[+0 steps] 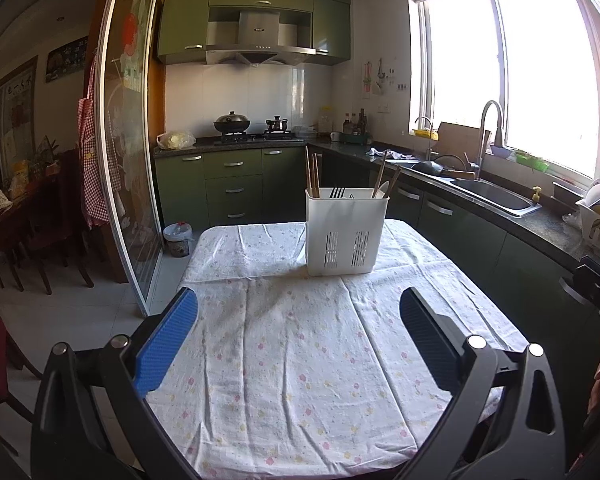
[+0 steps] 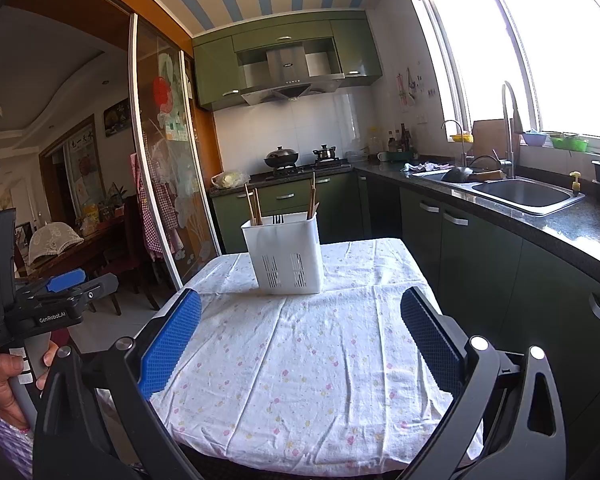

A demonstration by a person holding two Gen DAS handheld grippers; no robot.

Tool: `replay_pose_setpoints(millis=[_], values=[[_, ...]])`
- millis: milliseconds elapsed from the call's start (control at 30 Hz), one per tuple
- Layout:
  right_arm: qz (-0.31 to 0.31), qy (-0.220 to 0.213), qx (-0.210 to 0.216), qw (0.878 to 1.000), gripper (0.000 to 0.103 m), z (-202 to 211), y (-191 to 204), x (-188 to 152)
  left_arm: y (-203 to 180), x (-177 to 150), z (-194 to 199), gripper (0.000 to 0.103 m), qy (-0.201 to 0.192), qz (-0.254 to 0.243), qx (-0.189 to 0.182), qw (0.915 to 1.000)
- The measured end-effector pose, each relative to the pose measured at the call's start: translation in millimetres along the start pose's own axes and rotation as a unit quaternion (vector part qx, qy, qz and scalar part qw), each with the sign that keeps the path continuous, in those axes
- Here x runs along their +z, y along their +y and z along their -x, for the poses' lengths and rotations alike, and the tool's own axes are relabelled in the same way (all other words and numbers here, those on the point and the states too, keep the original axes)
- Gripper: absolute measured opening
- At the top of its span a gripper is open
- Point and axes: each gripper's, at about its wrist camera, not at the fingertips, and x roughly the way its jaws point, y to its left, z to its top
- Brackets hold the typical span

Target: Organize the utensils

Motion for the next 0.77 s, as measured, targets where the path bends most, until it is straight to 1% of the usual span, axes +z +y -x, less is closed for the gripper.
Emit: replay_pose_setpoints(millis=[67,167,367,633,767], values=[[0.000,0.000,0.000,1.000,0.098,0.3,0.1,0.4,-0.2,-0.3,-0.4,0.096,-0.001,-0.003,-0.004,1.0000],[0.000,0.001,0.000,1.000,0.098,-0.2,0.1,-0.1,-2.5,-1.2,1.2,0.096,-0.009,-0.011,0.002,0.9999],[-0.001,0.001,-0.001,1.000,0.098,-0.3,0.4,-0.2,0.4,0.4,3.3,0.096,-0.014,-0.009,0.007,0.9998],[-0.001,0.001,-0.001,1.000,0.098,0.1,0.9,0.5,4.7,1.1,1.0,0.096,-0.009,-0.002,0.009,0.9999],[-0.001,0.001,0.000,1.000,0.098,-0.2,0.6,0.2,8.1,0.9,-0.6,0.096,-0.003,0.005,-0.001,1.0000]])
